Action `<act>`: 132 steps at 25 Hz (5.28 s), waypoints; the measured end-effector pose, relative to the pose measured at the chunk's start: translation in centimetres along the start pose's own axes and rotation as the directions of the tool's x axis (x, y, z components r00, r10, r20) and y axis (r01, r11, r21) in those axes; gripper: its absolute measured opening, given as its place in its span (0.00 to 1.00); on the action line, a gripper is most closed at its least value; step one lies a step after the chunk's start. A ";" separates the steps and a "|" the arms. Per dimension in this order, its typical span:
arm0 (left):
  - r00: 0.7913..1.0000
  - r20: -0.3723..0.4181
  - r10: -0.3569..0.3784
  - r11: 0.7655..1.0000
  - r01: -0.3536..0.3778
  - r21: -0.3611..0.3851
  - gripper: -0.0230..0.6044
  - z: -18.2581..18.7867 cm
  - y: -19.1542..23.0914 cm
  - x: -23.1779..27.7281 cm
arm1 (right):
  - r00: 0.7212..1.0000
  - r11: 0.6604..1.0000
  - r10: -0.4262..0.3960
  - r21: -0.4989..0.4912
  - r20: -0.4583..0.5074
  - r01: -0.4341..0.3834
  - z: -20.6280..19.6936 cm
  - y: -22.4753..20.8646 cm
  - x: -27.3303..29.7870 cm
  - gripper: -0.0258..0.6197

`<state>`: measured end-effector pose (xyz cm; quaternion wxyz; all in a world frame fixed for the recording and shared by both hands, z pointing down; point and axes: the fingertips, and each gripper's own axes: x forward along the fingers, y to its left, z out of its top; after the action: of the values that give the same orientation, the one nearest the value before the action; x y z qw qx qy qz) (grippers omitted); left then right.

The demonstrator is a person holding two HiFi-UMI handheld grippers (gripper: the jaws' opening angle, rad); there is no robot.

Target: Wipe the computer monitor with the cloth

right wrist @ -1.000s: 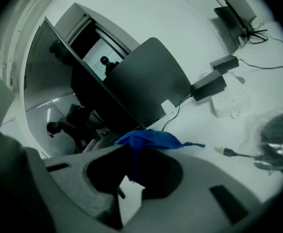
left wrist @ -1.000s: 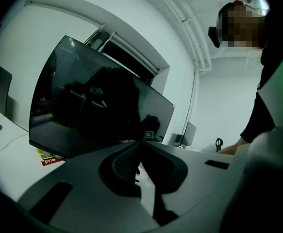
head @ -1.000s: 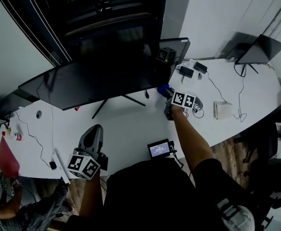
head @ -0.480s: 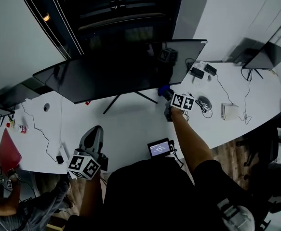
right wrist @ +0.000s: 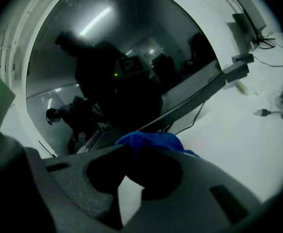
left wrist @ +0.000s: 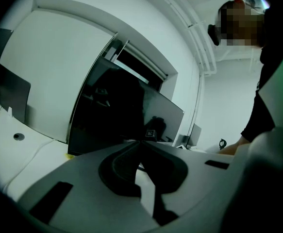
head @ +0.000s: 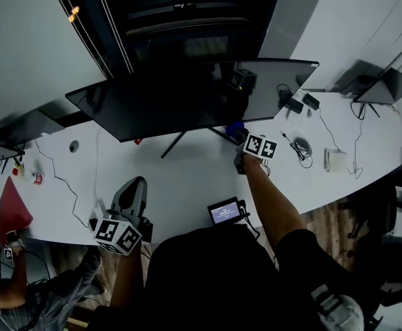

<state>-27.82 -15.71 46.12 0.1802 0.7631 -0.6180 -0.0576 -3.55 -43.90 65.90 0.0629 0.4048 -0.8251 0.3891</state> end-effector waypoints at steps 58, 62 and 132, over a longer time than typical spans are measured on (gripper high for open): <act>0.996 0.031 0.085 0.995 -0.083 -0.059 0.03 2.5 17.8 -14.5 | 0.981 0.983 0.144 -0.095 -0.129 -0.157 -14.8 26.9 13.1 0.13; 0.996 0.037 0.086 0.994 -0.084 -0.066 0.03 2.6 18.4 -14.8 | 0.980 0.981 0.148 -0.103 -0.133 -0.163 -15.7 28.6 14.0 0.13; 0.986 0.108 0.128 0.990 -0.121 -0.070 0.03 1.8 17.5 -19.3 | 0.814 0.834 0.545 -0.034 0.199 -0.550 -2.1 52.8 6.4 0.13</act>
<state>-49.01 -0.46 47.88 0.1724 0.7124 -0.6716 -0.1083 -46.08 -26.91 38.82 -0.1403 0.1882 -0.9036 0.3584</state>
